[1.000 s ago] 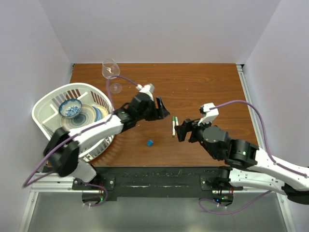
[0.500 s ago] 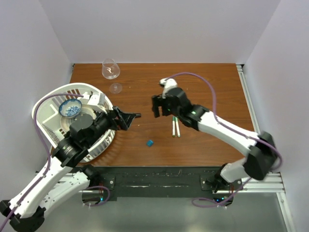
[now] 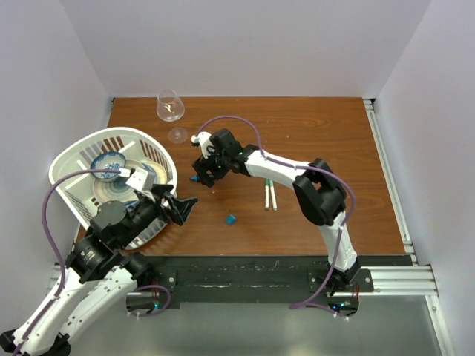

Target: Insert the pens into the pen caps

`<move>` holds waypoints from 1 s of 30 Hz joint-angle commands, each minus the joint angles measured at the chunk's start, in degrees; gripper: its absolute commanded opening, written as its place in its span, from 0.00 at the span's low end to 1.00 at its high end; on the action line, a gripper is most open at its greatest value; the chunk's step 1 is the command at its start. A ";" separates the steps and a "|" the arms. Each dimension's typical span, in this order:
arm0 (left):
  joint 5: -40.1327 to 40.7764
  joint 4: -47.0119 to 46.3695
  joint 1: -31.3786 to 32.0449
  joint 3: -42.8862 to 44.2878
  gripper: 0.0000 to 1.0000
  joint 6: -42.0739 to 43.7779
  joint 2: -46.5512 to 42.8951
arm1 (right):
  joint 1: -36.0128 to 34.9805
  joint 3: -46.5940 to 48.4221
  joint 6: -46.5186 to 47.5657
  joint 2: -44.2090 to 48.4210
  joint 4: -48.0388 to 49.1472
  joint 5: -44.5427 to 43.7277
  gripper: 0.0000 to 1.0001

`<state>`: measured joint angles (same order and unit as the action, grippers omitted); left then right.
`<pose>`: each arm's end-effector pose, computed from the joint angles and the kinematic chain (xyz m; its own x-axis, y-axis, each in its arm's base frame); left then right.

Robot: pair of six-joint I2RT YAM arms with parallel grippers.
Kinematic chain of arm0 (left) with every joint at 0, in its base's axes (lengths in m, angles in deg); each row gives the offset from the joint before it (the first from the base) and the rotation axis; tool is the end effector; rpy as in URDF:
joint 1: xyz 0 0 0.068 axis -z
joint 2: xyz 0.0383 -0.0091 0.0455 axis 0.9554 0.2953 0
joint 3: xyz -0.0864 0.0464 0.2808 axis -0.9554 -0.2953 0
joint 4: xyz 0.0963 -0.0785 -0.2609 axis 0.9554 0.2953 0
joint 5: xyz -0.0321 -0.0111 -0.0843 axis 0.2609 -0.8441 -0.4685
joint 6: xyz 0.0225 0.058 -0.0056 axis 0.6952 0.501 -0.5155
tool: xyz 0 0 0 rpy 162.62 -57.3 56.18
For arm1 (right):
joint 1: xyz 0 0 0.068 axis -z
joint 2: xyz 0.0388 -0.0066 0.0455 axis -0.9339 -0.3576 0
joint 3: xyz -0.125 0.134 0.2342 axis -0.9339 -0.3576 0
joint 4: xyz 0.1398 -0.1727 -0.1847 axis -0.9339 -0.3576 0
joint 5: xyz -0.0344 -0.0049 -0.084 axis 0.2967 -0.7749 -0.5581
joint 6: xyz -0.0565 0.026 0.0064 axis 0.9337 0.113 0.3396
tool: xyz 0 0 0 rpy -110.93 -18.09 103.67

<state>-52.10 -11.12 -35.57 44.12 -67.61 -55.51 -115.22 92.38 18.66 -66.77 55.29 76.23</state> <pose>0.0882 -0.0649 0.3454 -0.3041 -0.2311 -0.9242 0.4975 0.7888 -0.3609 0.3587 0.3861 0.2042 -0.4508 -0.5078 -0.7341 -0.8133 0.5726 0.1033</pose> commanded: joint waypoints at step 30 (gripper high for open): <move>-0.97 -3.24 -0.08 -1.27 1.00 2.36 -3.81 | -2.52 11.50 2.42 -12.00 -2.36 -9.77 0.40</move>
<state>-53.46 -12.33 -35.57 43.20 -66.32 -58.81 -117.12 106.96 24.49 -81.19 50.98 71.36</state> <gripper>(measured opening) 0.996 0.448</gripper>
